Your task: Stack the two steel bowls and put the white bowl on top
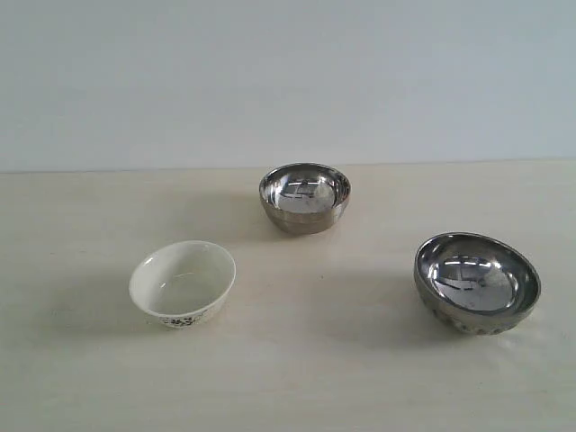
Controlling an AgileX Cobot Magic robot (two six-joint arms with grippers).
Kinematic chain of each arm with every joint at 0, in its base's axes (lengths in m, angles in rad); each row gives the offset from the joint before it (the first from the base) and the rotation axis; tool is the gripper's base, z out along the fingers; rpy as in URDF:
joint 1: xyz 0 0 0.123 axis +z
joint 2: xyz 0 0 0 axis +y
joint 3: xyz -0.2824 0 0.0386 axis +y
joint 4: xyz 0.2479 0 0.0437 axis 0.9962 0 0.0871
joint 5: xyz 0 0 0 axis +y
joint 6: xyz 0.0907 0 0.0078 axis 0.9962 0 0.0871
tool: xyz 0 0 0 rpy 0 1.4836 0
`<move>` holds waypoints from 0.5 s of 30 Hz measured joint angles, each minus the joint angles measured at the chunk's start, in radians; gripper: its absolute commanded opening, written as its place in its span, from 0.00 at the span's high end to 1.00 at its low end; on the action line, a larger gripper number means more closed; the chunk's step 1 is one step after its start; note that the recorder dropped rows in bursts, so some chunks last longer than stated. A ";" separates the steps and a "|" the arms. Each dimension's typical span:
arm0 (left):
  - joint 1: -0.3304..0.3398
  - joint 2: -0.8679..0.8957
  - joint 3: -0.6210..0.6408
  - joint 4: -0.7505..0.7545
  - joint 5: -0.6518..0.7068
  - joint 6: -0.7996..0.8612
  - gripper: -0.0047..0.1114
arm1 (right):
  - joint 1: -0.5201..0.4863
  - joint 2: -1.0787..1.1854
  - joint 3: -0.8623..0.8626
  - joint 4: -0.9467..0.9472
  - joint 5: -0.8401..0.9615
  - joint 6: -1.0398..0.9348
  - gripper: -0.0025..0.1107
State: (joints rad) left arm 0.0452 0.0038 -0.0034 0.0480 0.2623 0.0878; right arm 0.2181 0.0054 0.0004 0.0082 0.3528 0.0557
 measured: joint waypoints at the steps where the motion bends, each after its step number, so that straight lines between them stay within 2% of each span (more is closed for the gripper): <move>1: 0.000 0.000 0.000 0.000 0.000 0.000 0.93 | 0.000 0.000 0.000 0.000 0.000 0.000 0.98; 15: 0.000 0.000 0.000 0.000 0.000 0.000 0.93 | 0.000 0.000 0.000 -0.002 0.000 -0.016 0.98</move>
State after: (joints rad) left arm 0.0452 0.0038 -0.0034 0.0480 0.2623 0.0878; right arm 0.2181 0.0054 0.0004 0.0061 0.3528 0.0396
